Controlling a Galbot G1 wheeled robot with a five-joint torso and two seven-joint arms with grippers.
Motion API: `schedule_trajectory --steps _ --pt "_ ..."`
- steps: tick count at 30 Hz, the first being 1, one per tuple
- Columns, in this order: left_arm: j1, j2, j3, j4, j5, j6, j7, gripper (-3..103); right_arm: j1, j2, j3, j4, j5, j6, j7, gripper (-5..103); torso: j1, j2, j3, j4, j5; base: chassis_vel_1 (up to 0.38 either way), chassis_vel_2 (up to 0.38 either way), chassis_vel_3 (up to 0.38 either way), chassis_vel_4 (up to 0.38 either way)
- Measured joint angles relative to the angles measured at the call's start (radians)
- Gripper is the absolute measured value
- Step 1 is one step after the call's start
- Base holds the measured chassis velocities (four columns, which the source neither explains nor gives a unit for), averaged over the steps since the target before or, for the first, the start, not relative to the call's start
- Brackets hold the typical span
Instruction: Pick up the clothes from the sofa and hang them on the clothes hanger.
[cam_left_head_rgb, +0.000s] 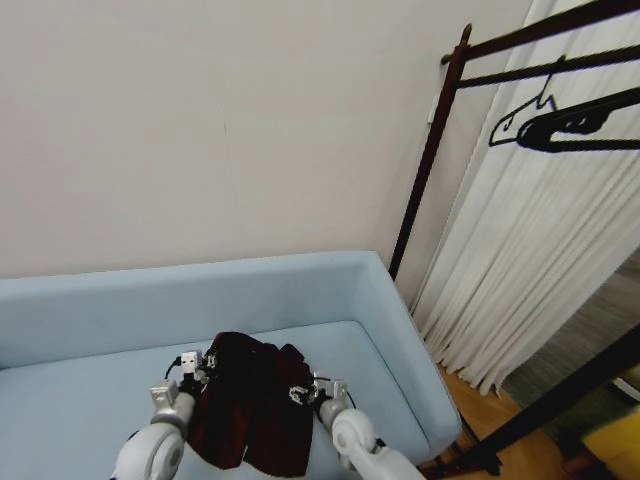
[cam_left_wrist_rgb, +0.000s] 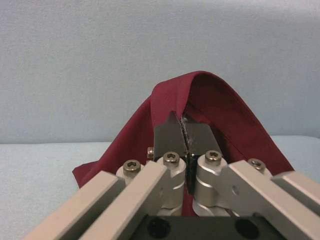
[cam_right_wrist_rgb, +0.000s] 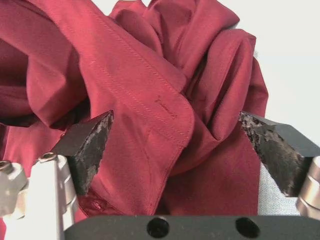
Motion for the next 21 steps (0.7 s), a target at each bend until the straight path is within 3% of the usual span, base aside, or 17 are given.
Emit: schedule_trajectory --steps 6,8,10,12,17,21 --pt "0.002 -0.003 0.0 -0.005 -0.001 0.0 -0.001 0 0.003 0.006 0.003 -0.013 0.017 0.001 -0.004 76 0.0 0.0 0.0 0.0 0.0001 0.0 0.0 0.0 0.0" --pt "0.002 -0.003 0.0 -0.006 -0.001 0.0 -0.001 0 0.004 0.008 0.003 -0.014 0.019 0.001 -0.007 71 0.0 0.0 0.0 0.0 0.0 0.0 0.0 0.0 0.0" --pt "0.002 -0.003 0.0 -0.006 -0.002 0.001 -0.001 0 0.005 0.011 0.002 -0.015 0.024 0.001 -0.018 60 0.0 0.0 0.0 0.0 0.0 0.0 0.0 0.0 0.0" --pt "0.001 -0.004 0.0 -0.006 -0.002 0.001 -0.001 0 0.006 0.013 0.0 -0.015 0.025 0.001 -0.021 60 0.0 0.0 0.0 0.0 0.0 0.0 0.0 0.0 0.0" --pt "0.0 -0.007 0.002 -0.008 -0.003 0.003 -0.003 0 0.006 0.016 -0.003 -0.015 0.025 0.001 -0.028 33 0.0 0.0 0.0 0.0 0.0001 0.0 0.0 0.0 0.0" --pt "0.001 -0.008 0.002 -0.009 -0.003 0.004 -0.004 0 0.006 0.015 -0.007 -0.015 0.025 0.001 -0.031 22 0.0 0.0 0.0 0.0 0.0 0.0 0.0 0.0 0.0"
